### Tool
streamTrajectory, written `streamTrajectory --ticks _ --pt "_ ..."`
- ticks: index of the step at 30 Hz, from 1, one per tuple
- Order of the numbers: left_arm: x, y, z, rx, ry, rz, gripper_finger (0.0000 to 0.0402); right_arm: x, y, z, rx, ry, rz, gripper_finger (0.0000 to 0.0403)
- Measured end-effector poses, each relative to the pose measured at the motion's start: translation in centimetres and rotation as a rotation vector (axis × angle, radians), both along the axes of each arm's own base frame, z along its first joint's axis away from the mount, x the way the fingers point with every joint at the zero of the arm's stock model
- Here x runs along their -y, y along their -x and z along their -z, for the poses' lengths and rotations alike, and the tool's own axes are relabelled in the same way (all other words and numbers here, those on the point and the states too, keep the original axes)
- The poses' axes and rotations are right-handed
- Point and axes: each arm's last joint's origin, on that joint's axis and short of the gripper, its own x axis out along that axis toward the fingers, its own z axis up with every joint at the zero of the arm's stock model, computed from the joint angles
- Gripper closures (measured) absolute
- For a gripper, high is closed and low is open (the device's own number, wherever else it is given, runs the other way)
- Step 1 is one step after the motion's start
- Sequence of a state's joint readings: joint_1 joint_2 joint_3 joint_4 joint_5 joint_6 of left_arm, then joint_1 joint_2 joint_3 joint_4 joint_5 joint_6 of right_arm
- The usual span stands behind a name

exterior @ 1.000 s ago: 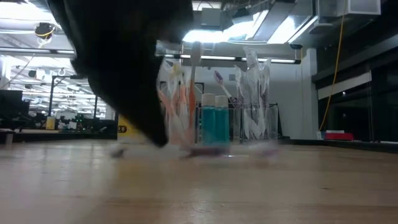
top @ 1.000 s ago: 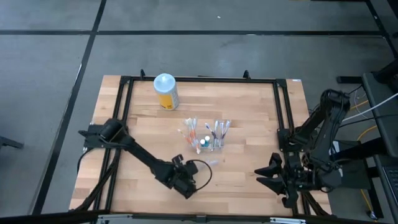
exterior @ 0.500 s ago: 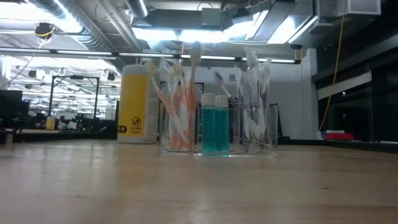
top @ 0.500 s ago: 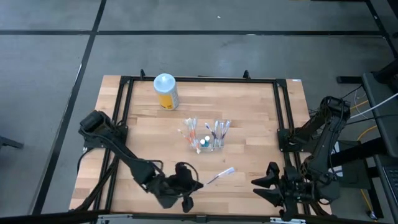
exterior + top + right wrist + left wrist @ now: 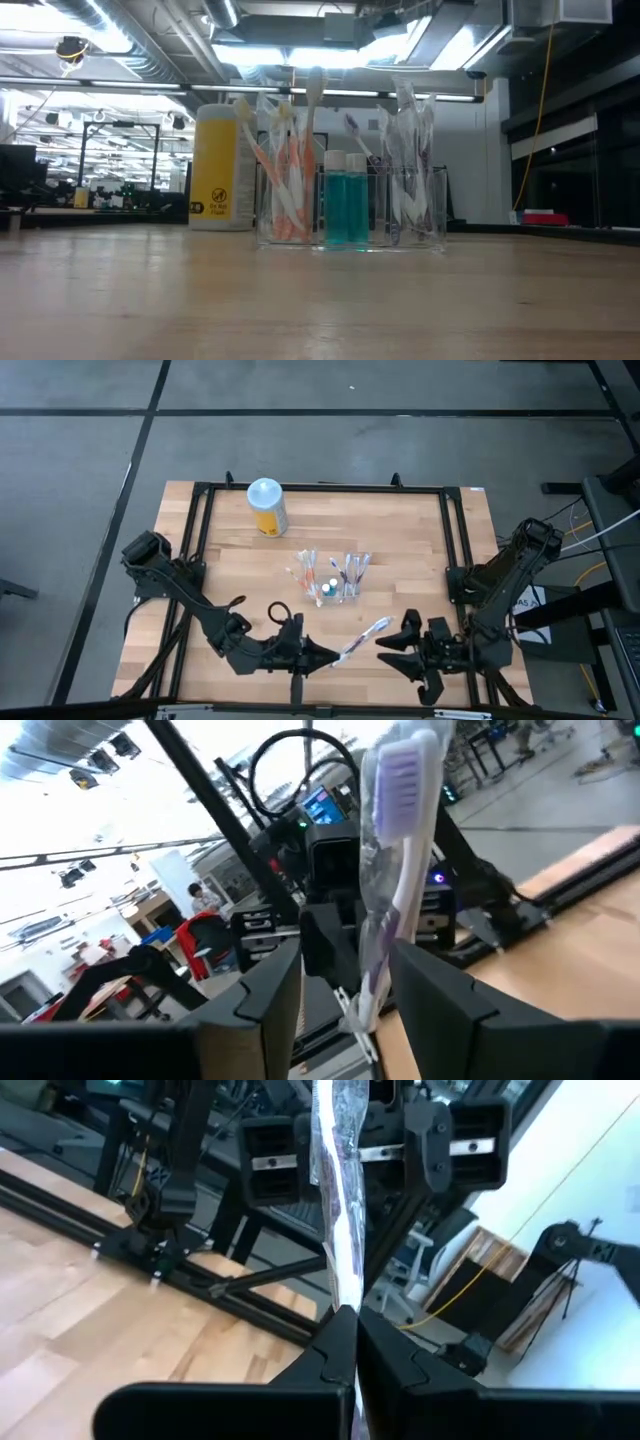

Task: Pick & Place toothbrushing station
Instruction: Put the white and violet toothbrush into the right compartment of the transparent organizer

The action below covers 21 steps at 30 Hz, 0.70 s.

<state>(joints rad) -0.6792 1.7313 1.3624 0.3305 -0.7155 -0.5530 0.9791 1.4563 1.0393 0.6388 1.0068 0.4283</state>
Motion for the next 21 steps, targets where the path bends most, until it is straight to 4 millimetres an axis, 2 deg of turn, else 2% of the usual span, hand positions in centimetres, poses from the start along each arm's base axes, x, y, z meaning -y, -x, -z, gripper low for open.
streamTrajectory --ticks 15,18,21 --pt "0.1 0.0 -0.1 0.008 0.010 0.053 0.0400 2.8 -3.5 -0.2 0.034 0.037 -0.009 0.0250" --pt "0.1 0.0 -0.1 0.007 0.011 0.051 0.0400 3.0 -3.8 -0.4 0.041 0.054 -0.007 0.0275" --pt "0.3 0.1 -0.1 0.006 0.009 0.040 0.0400 2.9 -3.8 -1.0 0.054 0.101 0.000 0.0333"
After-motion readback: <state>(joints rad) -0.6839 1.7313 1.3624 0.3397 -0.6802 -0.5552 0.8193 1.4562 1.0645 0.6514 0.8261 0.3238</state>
